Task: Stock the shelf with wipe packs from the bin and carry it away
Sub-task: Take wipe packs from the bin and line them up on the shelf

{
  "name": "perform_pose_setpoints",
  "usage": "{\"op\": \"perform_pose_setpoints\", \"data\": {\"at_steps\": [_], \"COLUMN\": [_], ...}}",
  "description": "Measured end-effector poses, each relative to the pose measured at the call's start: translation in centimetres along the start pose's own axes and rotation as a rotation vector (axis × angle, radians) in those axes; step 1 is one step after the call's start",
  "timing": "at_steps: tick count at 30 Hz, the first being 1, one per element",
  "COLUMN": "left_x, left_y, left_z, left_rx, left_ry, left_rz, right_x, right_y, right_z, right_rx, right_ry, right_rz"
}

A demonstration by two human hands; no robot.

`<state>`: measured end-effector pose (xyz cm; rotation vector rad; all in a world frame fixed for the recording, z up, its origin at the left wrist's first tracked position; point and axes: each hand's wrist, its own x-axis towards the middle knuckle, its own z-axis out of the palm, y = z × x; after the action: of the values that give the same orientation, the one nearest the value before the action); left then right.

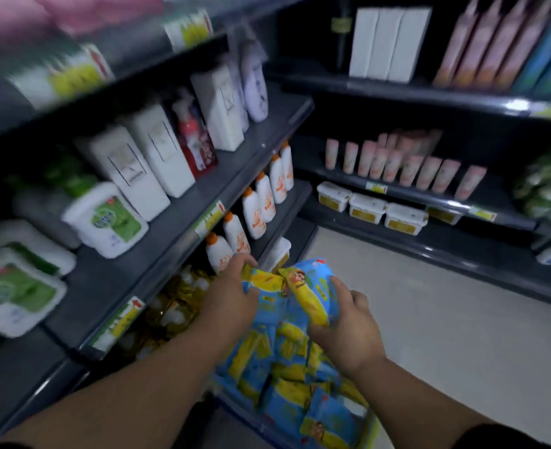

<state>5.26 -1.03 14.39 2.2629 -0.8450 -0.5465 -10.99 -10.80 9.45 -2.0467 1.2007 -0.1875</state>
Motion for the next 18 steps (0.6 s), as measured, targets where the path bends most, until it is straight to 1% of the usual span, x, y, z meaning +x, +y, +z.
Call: {"op": "perform_pose_setpoints", "data": {"at_steps": [3, 7, 9, 12, 15, 18], "left_x": [-1.4, -4.5, -6.4, -9.3, -12.8, -17.0], "left_y": [3.4, 7.0, 8.2, 9.1, 9.2, 8.0], "left_z": [-5.6, -12.8, -16.2, -20.8, -25.0, -29.0], "left_rx": [-0.039, 0.012, -0.015, -0.092, -0.209, -0.304], "left_ry": [0.191, 0.424, 0.517, 0.651, 0.721, 0.687], "left_rz": [0.020, 0.045, 0.031, 0.060, 0.116, 0.159], "right_x": [-0.9, -3.2, -4.5, -7.0, -9.7, -12.8], "right_y": [-4.8, -10.2, -13.0, -17.8, -22.5, -26.8], "right_z": [-3.2, -5.3, -5.8, -6.3, -6.3, -5.6], "right_rx": [0.119, 0.220, 0.271, 0.334, 0.397, 0.414], "right_ry": [0.068, 0.107, 0.118, 0.116, 0.088, 0.075], "right_rz": [-0.098, -0.225, -0.303, -0.441, -0.567, -0.703]}}
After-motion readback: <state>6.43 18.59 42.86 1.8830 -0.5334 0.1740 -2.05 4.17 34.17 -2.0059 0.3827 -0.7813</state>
